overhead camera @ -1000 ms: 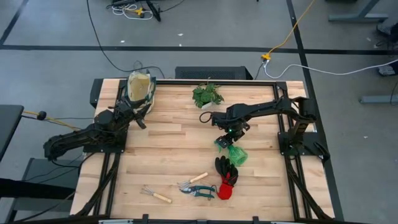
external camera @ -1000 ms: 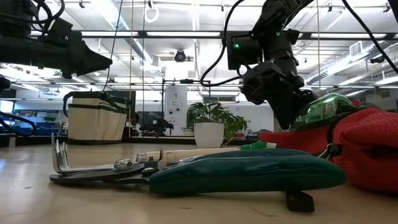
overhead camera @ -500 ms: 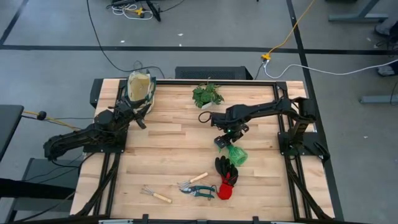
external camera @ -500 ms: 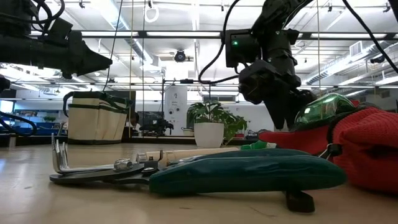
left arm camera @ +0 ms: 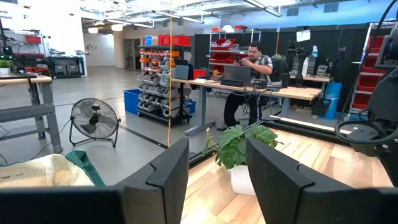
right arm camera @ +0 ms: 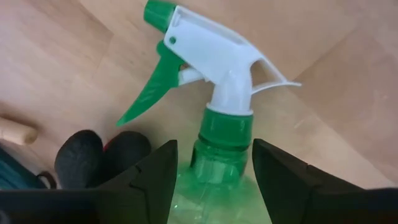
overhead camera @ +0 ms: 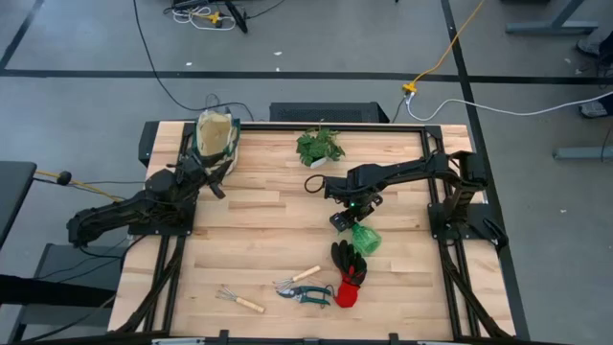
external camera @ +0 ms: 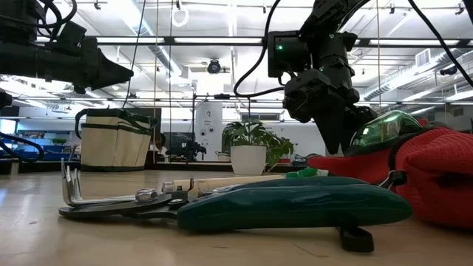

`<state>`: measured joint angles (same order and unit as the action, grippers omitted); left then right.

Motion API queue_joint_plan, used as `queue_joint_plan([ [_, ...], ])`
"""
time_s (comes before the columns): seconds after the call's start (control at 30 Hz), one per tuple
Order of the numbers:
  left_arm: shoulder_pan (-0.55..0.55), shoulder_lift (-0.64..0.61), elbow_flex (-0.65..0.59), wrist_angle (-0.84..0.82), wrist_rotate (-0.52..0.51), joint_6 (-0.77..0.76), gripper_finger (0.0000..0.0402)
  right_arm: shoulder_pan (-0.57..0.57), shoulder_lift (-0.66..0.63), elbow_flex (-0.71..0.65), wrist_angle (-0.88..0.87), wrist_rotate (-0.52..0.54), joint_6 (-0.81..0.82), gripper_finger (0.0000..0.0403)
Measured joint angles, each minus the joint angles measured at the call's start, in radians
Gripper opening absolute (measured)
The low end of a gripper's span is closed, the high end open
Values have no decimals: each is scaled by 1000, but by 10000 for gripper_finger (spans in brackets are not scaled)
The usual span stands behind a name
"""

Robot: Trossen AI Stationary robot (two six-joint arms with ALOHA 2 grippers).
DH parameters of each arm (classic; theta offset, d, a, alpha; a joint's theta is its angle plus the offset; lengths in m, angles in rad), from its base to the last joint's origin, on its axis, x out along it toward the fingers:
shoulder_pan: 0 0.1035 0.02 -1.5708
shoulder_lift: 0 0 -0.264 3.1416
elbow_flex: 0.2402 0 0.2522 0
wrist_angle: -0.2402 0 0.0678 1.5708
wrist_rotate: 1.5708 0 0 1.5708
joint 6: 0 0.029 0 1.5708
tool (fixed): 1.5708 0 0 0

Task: Pick & Place Garden tools in Gardening bag
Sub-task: Put the green spray bottle into the green gardening bag

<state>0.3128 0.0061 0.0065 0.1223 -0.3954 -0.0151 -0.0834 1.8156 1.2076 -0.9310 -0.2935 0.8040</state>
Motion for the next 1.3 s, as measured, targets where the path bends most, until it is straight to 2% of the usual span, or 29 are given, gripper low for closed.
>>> queue_joint_plan([
  [0.8, 0, 0, 0, 0, 0, 0, 167, 3, 0, 0, -1, 16, 4, 210],
  [1.3, 0, 0, 0, -1, 0, 0, 167, 16, 129, 0, 17, -23, -17, 210],
])
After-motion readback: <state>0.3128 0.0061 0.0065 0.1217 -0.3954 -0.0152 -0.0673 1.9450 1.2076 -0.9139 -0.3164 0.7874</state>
